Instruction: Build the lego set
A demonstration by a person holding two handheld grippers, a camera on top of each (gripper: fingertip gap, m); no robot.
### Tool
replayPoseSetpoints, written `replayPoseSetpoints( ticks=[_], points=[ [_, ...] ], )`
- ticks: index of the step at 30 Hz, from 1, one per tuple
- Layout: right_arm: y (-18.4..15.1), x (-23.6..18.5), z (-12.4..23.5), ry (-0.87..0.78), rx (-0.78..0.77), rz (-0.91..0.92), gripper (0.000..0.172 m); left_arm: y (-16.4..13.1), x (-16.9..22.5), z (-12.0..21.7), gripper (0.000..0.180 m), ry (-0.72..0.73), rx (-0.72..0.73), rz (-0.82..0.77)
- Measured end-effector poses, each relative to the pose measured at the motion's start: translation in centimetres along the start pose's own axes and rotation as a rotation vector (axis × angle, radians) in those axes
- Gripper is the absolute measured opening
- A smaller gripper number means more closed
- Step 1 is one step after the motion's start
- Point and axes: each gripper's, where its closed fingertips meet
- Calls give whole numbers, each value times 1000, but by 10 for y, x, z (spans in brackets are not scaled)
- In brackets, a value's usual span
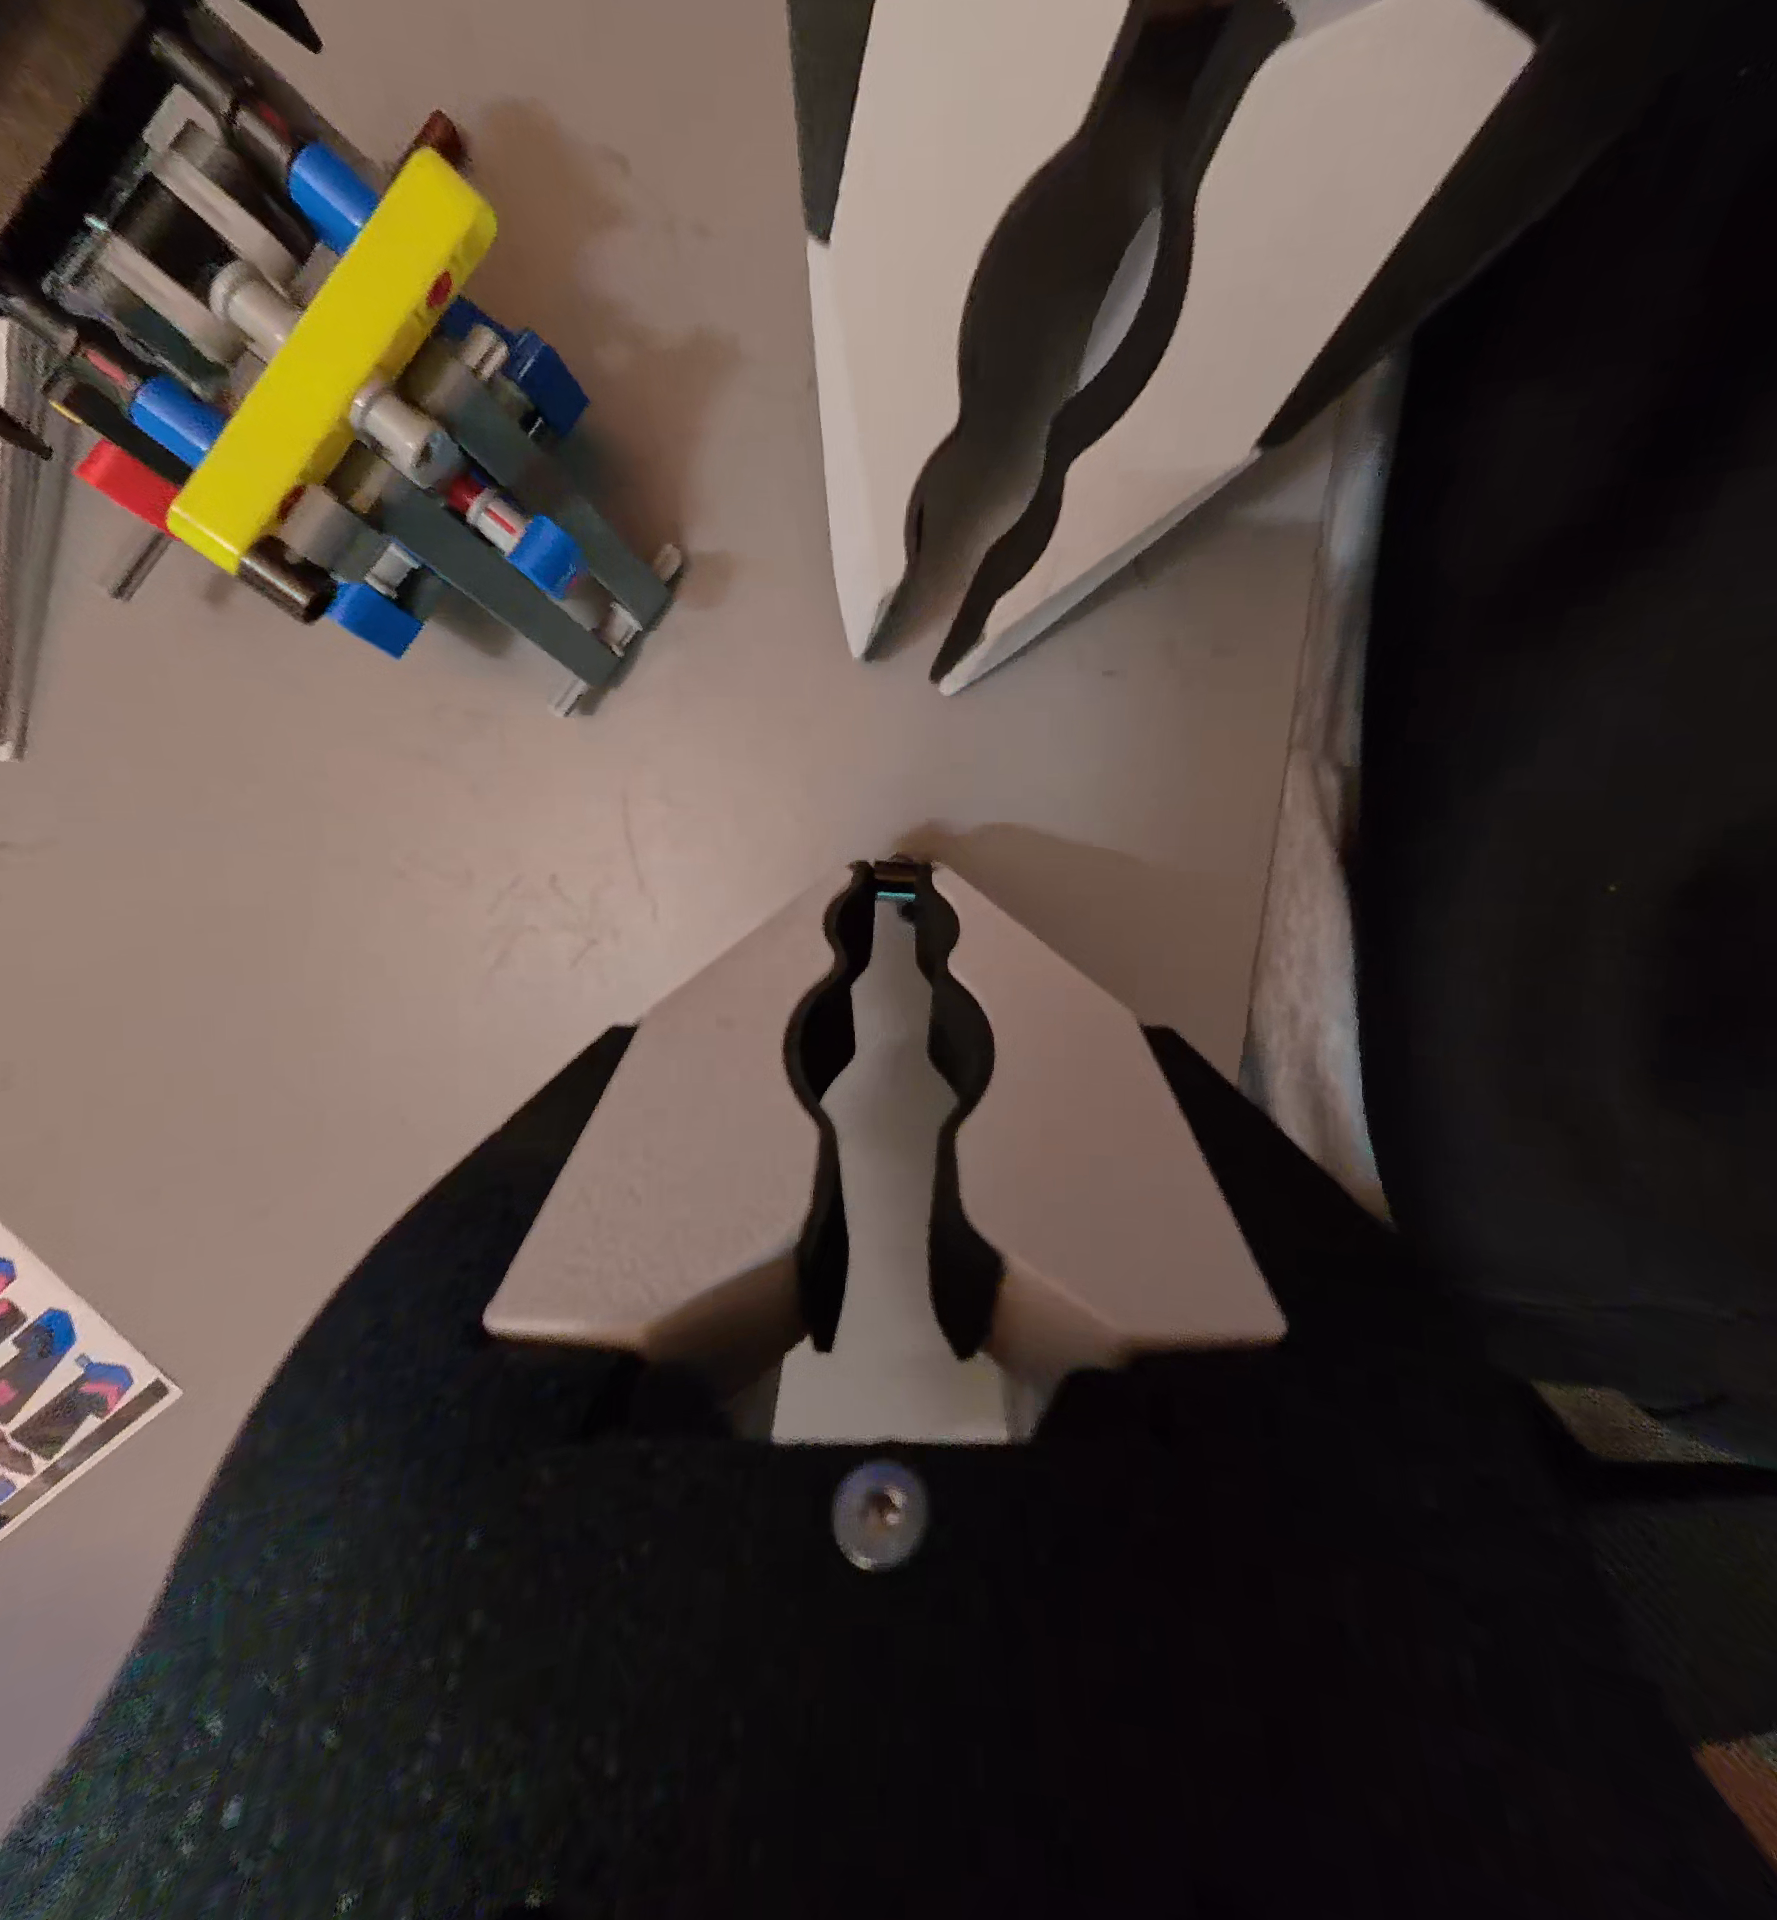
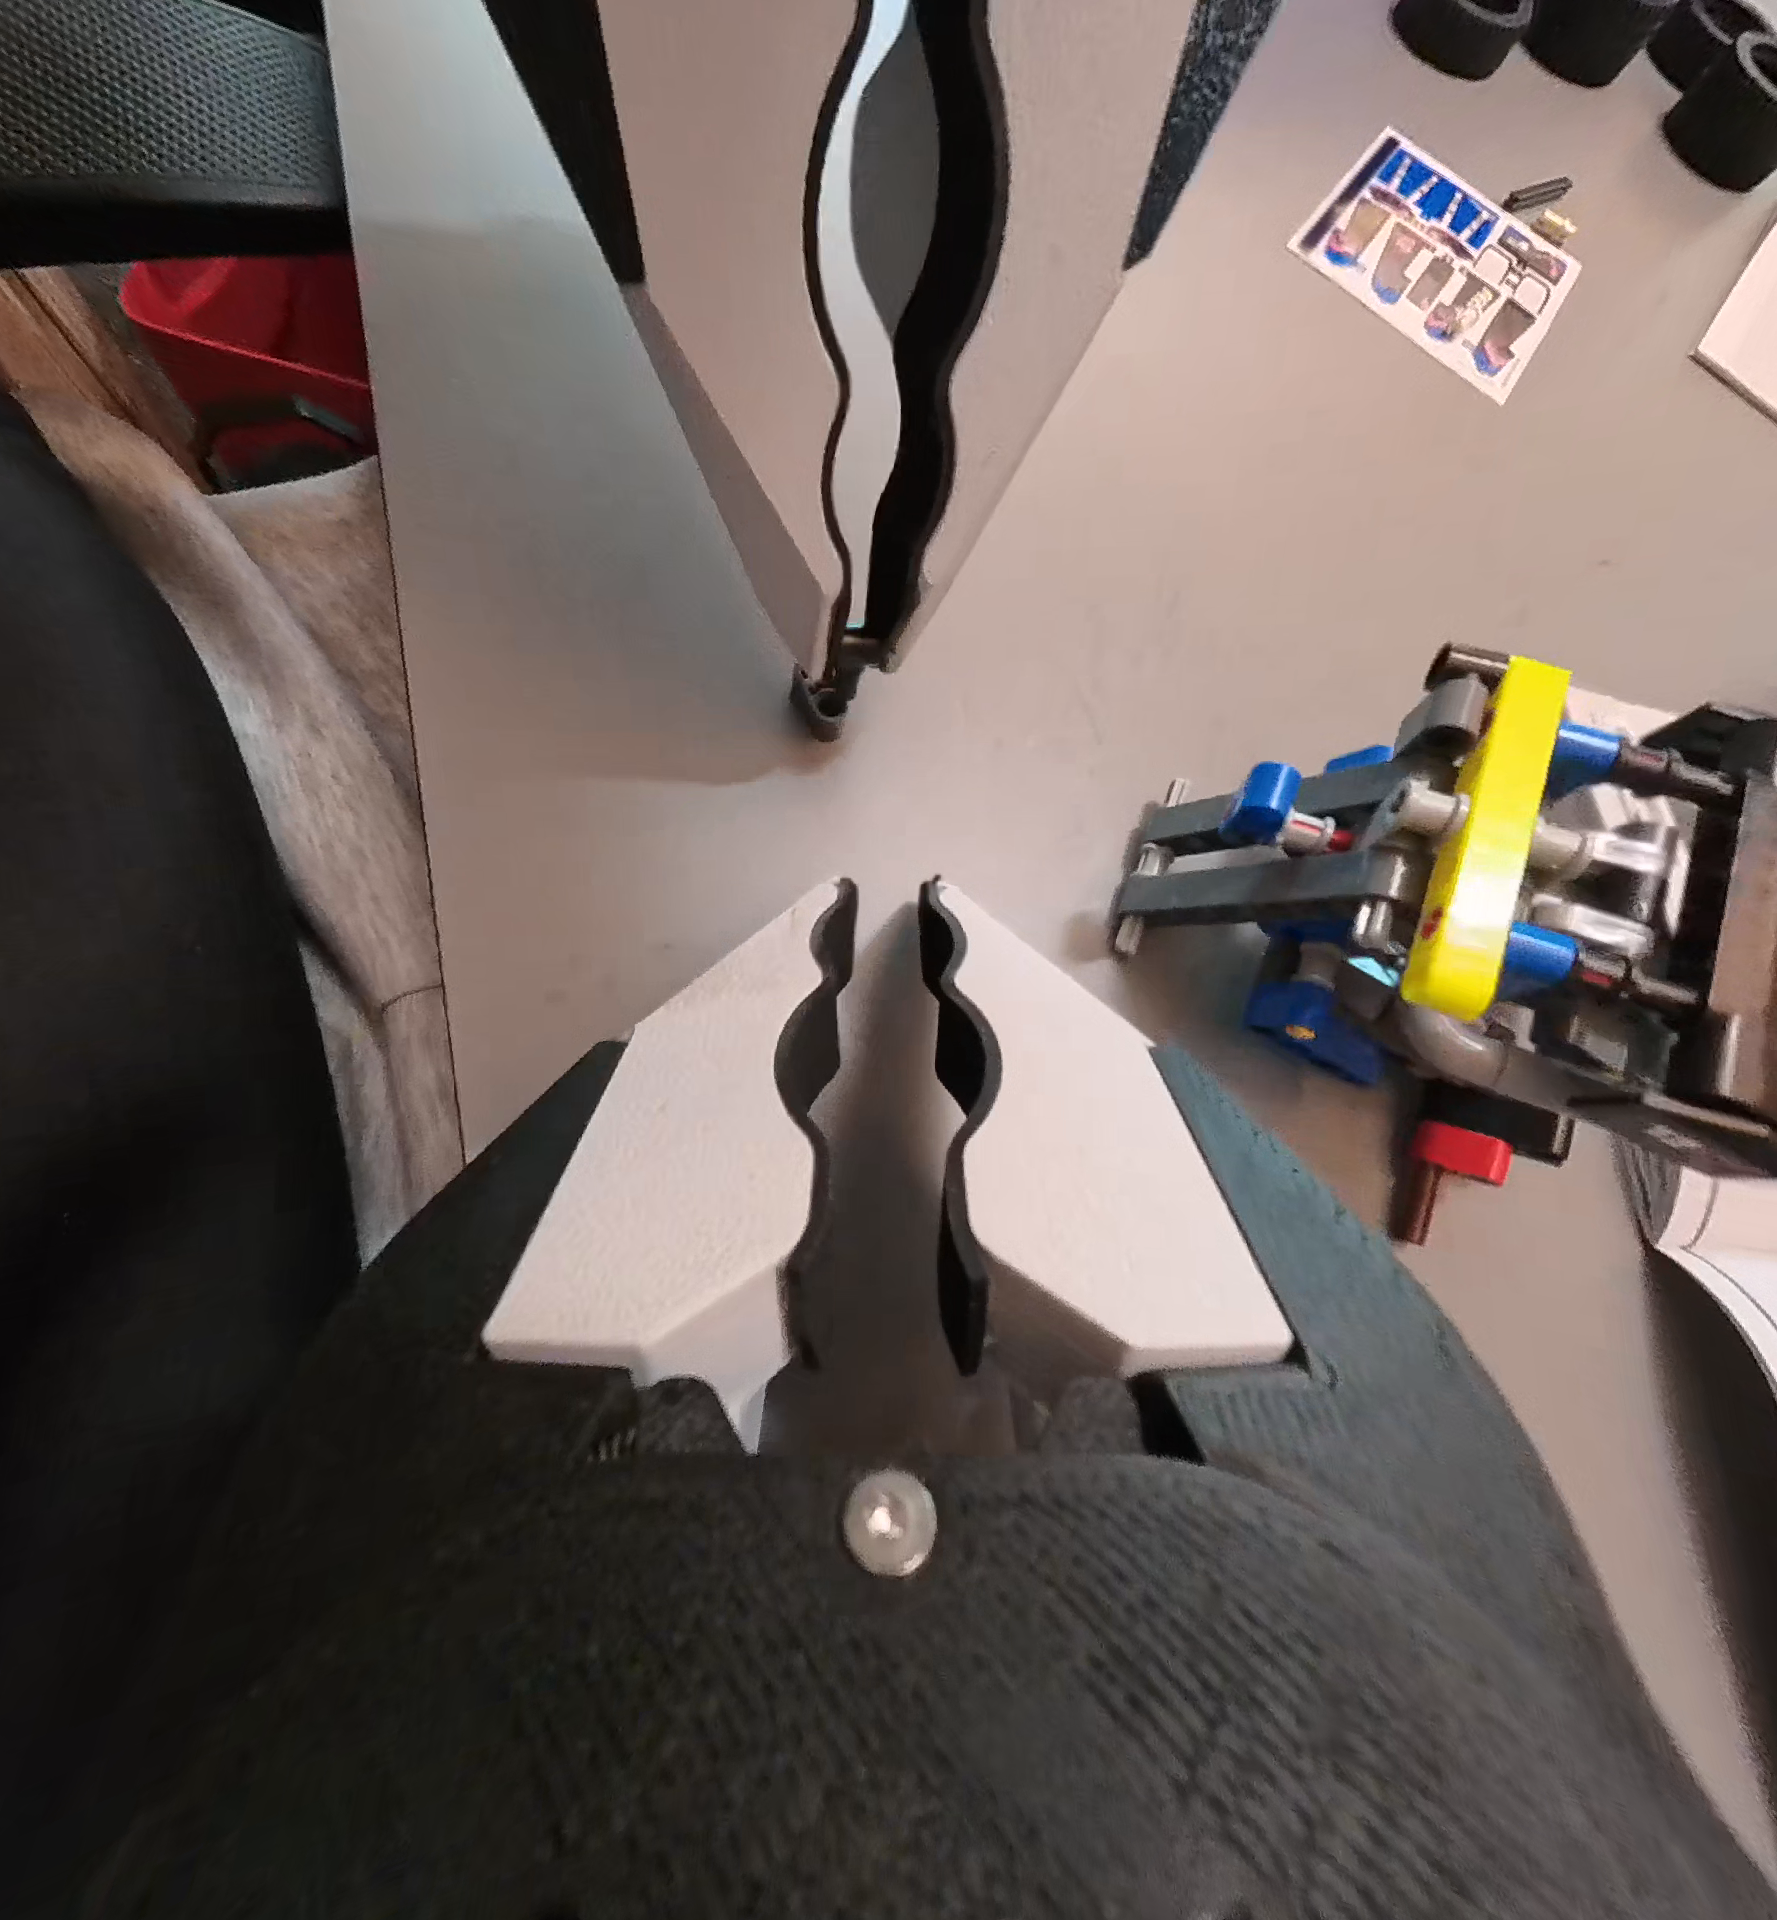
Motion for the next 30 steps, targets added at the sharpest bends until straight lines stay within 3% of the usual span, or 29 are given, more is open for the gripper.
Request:
replayPoseSetpoints(
  ticks=[15, 30],
  points=[
    [-8, 5, 7, 32, -6, -75, 11, -2, -1, -4, 5, 25, -164, 8],
    [-10, 6, 8, 36, -8, -89, 10, -4, 1, -5, 5, 74, -183, 86]
  ],
)
Point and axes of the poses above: each gripper's, where its closed fingertips meet, z back along the fingers, y out of its top, x = y × z across the jaws, and after that the axes turned 1 degree about z, right-handed
